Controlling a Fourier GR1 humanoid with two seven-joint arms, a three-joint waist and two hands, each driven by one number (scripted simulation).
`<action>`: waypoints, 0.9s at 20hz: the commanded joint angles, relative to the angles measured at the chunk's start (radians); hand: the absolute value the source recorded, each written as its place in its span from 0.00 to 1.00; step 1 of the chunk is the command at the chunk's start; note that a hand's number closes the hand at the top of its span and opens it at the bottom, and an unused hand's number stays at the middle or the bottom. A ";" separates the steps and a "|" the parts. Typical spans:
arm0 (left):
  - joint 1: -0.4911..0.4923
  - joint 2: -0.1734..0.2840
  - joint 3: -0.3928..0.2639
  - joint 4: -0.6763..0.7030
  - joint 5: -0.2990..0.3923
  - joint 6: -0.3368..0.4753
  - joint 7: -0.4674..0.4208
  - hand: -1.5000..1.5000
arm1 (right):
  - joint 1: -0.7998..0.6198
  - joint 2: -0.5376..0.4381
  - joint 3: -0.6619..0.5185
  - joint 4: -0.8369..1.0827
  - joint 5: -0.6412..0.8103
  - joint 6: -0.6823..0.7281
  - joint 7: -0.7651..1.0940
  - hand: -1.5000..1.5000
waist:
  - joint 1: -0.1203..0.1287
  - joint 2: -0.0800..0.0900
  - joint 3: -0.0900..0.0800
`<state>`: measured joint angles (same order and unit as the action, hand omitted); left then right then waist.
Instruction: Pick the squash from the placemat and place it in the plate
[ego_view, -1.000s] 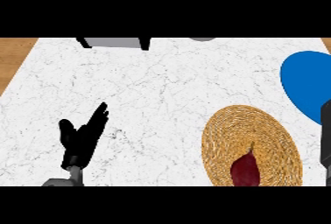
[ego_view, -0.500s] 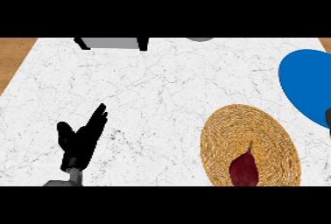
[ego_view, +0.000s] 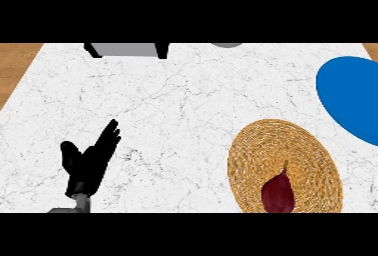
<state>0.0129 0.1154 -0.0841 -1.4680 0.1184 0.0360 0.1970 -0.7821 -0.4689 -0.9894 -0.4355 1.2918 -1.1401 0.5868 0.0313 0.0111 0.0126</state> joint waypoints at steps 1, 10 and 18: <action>0.018 -0.018 -0.024 0.007 -0.002 0.000 0.028 0.50 | -0.016 0.026 -0.003 -0.070 -0.149 -0.125 -0.150 0.00 | -0.001 0.001 -0.003; -0.021 -0.010 0.016 0.038 -0.001 0.017 0.052 0.50 | 0.126 0.168 0.094 -0.382 -0.640 -0.001 -0.450 0.00 | -0.032 -0.011 -0.009; 0.000 -0.017 0.019 0.033 -0.008 0.013 0.025 0.50 | 0.373 0.396 0.209 -0.667 -0.895 0.134 -0.646 0.00 | -0.035 -0.012 -0.011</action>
<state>0.0213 0.1079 -0.0696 -1.4672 0.1062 0.0535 0.2198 -0.4991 -0.1682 -0.8260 -1.0150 0.5160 -1.0423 0.0537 -0.0071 -0.0074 0.0052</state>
